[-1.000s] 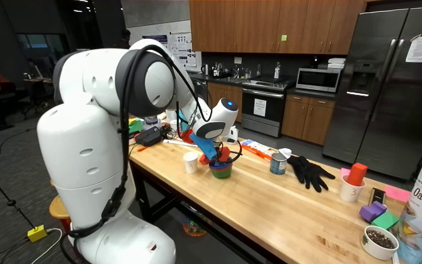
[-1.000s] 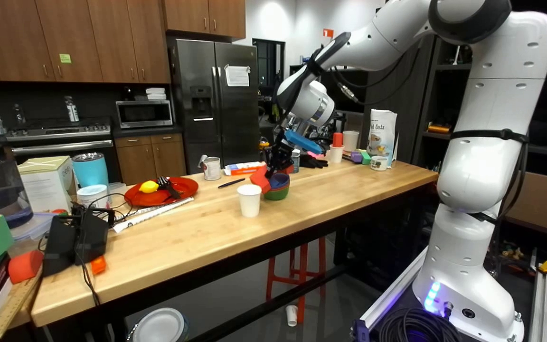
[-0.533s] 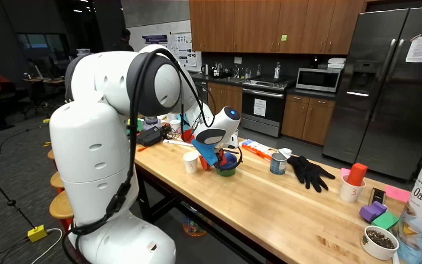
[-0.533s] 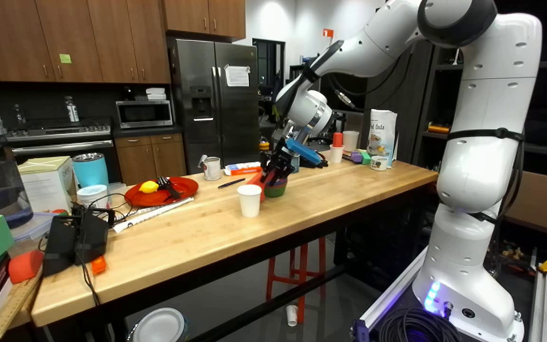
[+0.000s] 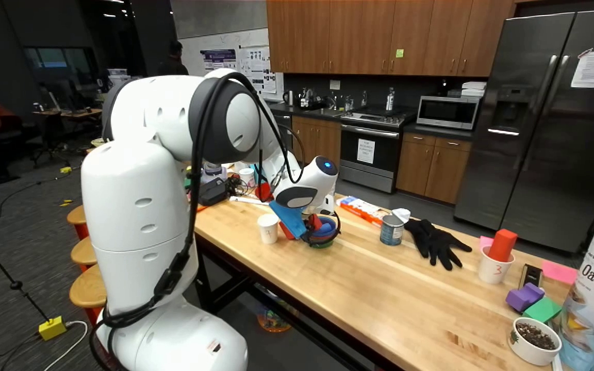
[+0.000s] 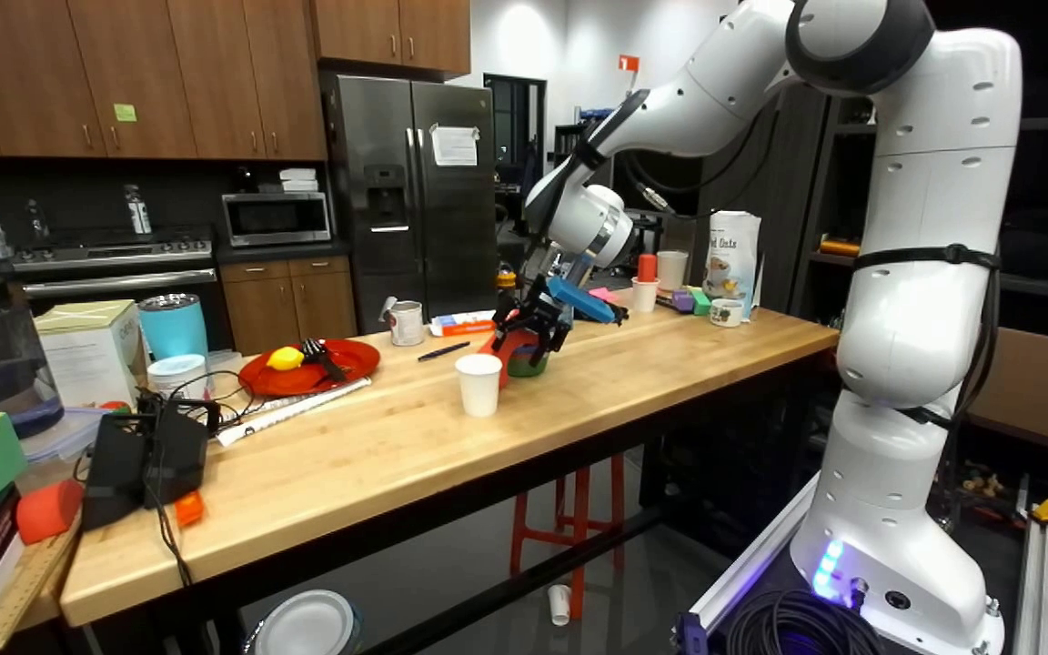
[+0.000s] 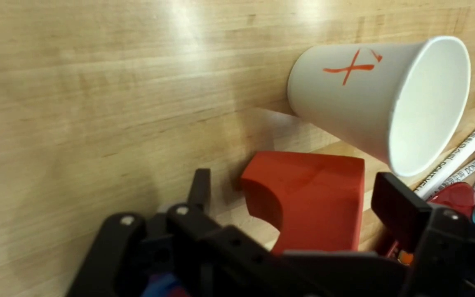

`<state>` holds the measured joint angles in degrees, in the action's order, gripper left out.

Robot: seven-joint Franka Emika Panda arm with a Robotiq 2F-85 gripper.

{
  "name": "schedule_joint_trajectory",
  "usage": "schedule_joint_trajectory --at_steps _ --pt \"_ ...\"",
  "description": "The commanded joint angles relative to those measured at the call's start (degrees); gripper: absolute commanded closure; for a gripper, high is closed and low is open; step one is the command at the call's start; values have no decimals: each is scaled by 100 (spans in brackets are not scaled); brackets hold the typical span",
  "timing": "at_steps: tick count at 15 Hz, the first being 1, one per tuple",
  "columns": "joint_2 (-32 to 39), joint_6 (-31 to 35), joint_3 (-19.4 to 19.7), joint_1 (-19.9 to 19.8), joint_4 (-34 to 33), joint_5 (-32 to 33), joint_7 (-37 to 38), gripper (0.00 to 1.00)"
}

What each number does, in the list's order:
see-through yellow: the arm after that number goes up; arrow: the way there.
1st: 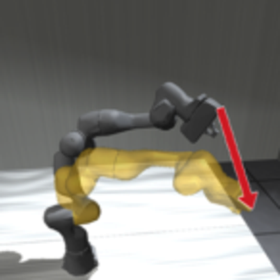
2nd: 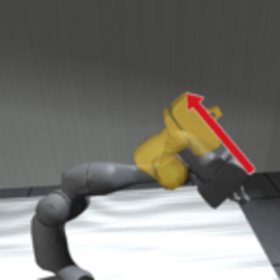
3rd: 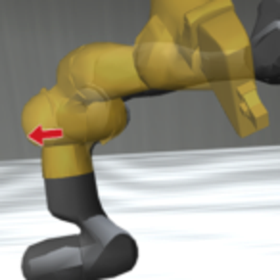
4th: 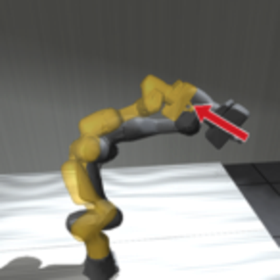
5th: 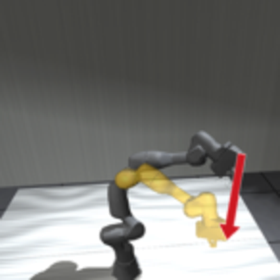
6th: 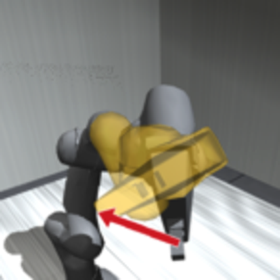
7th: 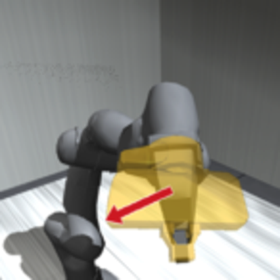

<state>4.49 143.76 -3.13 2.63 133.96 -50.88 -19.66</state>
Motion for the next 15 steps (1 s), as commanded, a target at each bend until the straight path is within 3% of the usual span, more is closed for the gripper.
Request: schedule_joint_trajectory --at_steps 1,6,15 --pt "-18 116 -55 -11 26 -126 -89 0" --pt "-241 -85 -88 18 147 28 144 0" --pt "-1077 -291 -260 259 757 1066 1944 0"
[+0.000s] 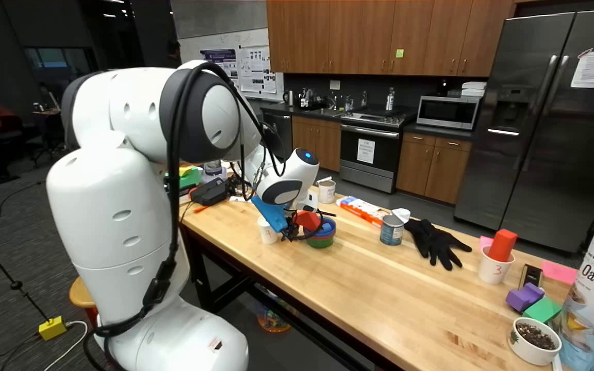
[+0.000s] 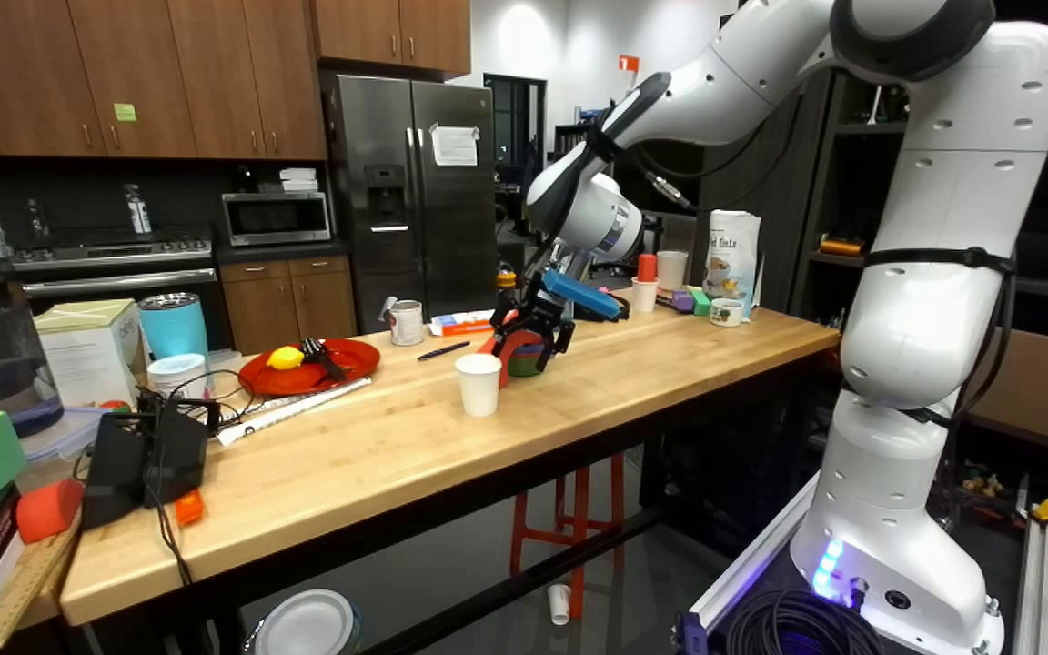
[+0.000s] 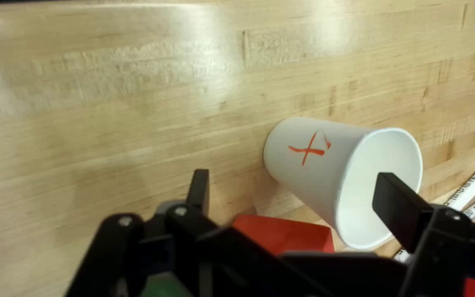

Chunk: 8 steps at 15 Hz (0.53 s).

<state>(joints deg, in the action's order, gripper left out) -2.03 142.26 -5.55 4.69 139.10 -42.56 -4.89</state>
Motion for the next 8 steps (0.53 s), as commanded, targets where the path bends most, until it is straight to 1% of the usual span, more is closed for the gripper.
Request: schedule_joint_trajectory --at_steps 1,4,8 --pt "-455 -174 -21 68 240 279 541 0" --pt "-459 -215 9 76 155 344 591 0" --pt "-196 -56 126 65 -128 -104 72 0"
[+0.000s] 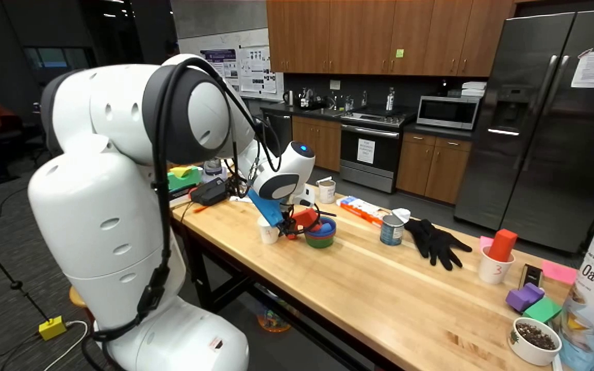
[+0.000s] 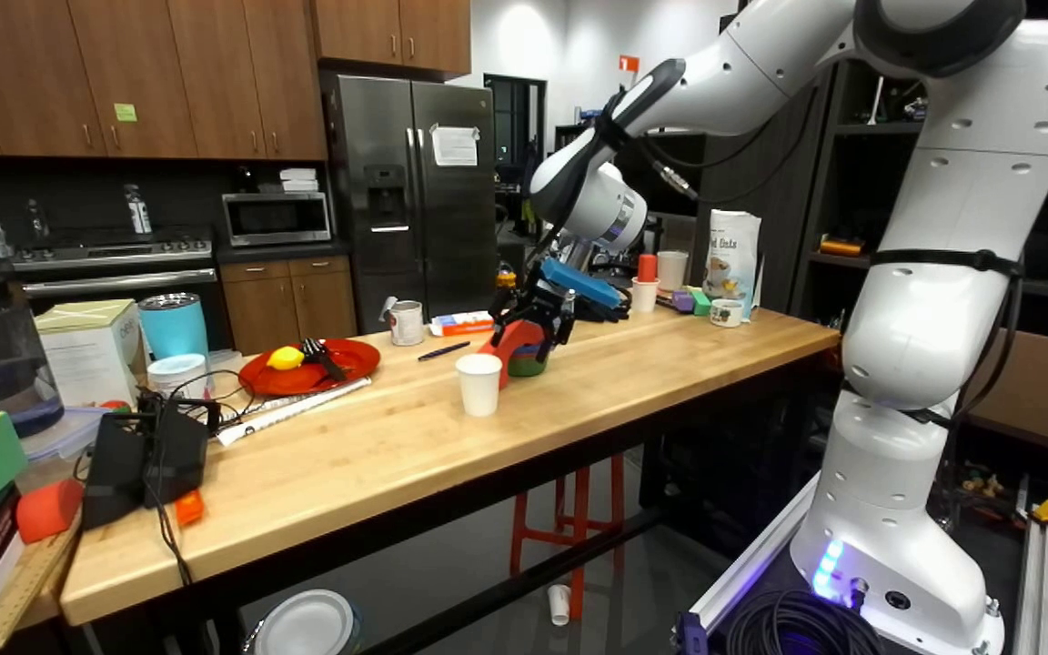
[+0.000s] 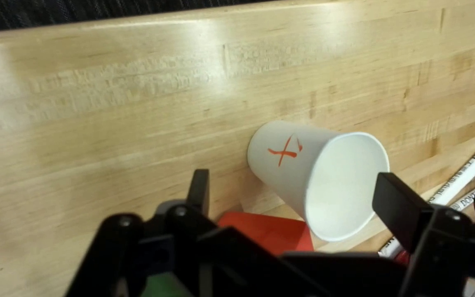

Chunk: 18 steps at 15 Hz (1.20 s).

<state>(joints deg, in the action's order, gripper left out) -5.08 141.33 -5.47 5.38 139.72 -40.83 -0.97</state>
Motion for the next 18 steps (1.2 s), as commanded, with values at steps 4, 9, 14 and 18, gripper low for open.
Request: schedule_joint_trajectory --at_steps 4,9,14,18 --pt "364 3 195 -22 -483 -811 -1002 0" --pt "633 -14 159 -65 -658 -1364 -1557 0" --pt "596 83 129 -65 -569 -1418 -1523 0" --pt "494 145 131 -60 -474 -1246 -1234 0"
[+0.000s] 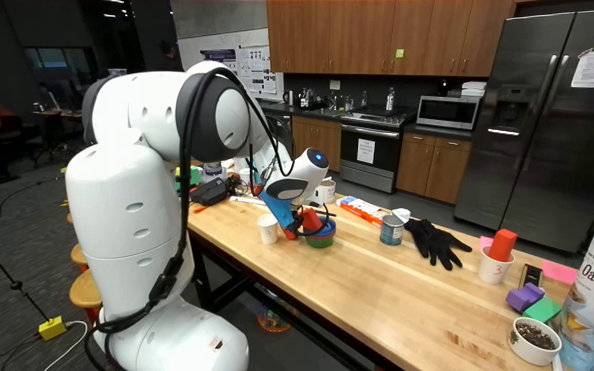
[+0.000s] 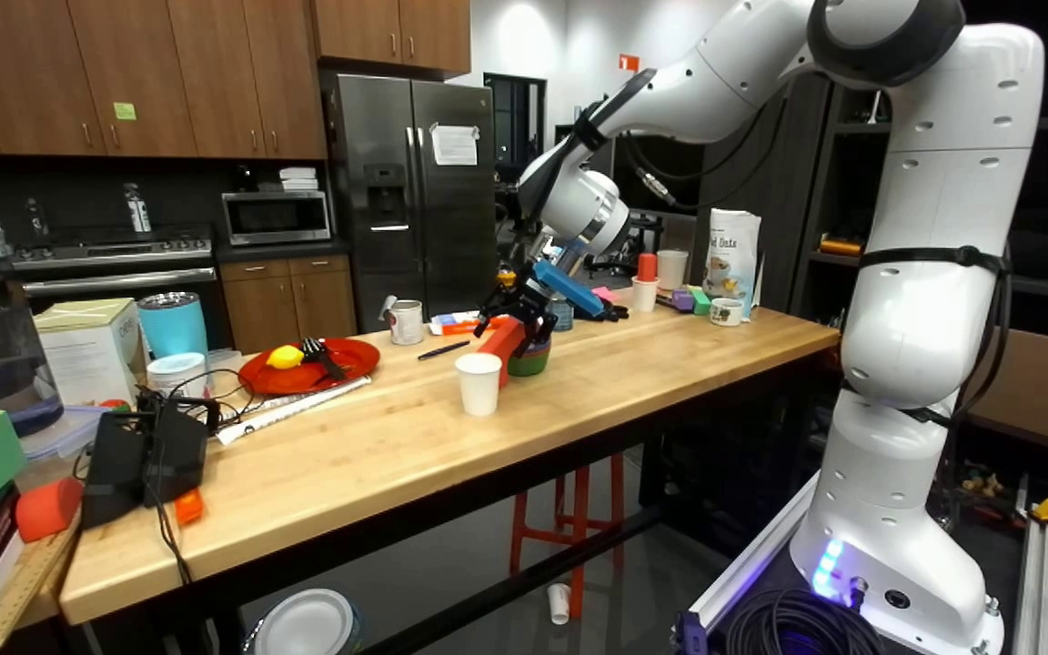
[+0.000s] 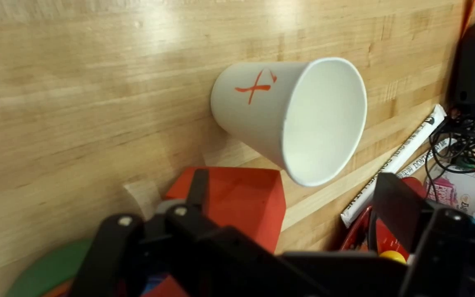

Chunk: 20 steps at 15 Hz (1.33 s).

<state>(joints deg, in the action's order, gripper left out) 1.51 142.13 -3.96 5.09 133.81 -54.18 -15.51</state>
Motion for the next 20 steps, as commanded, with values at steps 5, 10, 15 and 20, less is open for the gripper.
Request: schedule_joint_trajectory --at_steps 5,10,15,20 --pt "-109 155 -10 -35 76 433 719 0" --pt "-243 252 -22 -22 156 965 1223 0" --pt "-438 260 -32 -17 255 1542 1857 0" --pt "-468 56 -9 -46 184 1976 2415 0"
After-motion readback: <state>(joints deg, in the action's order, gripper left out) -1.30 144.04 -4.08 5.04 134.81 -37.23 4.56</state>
